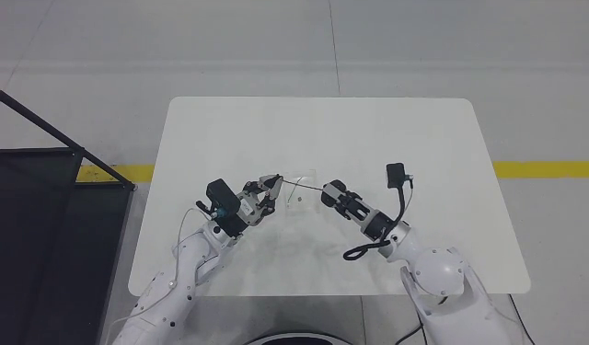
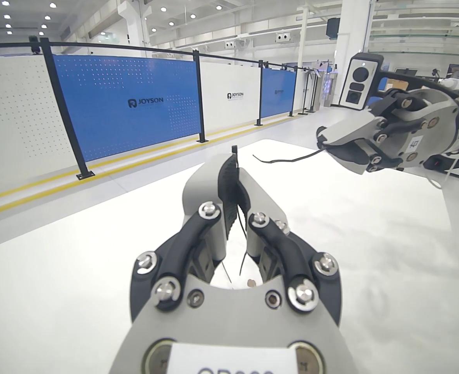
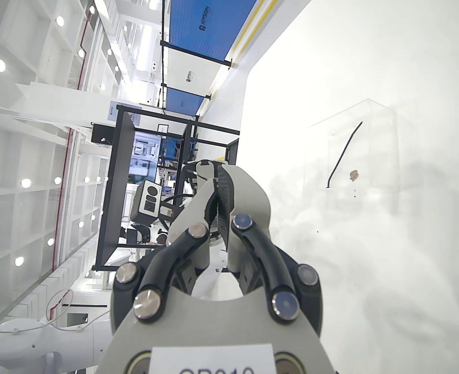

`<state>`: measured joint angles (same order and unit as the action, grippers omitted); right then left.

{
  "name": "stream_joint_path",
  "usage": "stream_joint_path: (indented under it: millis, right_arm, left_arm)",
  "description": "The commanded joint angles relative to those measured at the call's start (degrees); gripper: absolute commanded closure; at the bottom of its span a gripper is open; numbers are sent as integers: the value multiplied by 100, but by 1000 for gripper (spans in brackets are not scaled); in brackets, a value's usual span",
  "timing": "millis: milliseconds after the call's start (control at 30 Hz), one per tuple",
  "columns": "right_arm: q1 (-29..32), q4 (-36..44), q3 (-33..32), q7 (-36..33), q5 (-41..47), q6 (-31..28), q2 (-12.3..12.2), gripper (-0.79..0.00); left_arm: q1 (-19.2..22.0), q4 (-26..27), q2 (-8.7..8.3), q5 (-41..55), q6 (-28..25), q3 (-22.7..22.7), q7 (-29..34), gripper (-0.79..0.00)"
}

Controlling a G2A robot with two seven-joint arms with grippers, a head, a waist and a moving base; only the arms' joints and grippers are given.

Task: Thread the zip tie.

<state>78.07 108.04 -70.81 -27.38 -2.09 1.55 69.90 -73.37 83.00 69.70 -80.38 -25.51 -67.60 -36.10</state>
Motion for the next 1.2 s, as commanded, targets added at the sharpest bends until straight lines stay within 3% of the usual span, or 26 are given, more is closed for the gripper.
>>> stream_joint_path:
  millis: [0, 1167]
  right_arm:
    - [-26, -14, 31, 13, 27, 19, 6, 0]
    - [-206, -137, 66, 12, 288, 201, 29, 0]
  left_arm:
    - [0, 0, 0, 0, 0, 0, 0, 0]
    - [-4, 5, 1, 3, 32, -6, 20, 0]
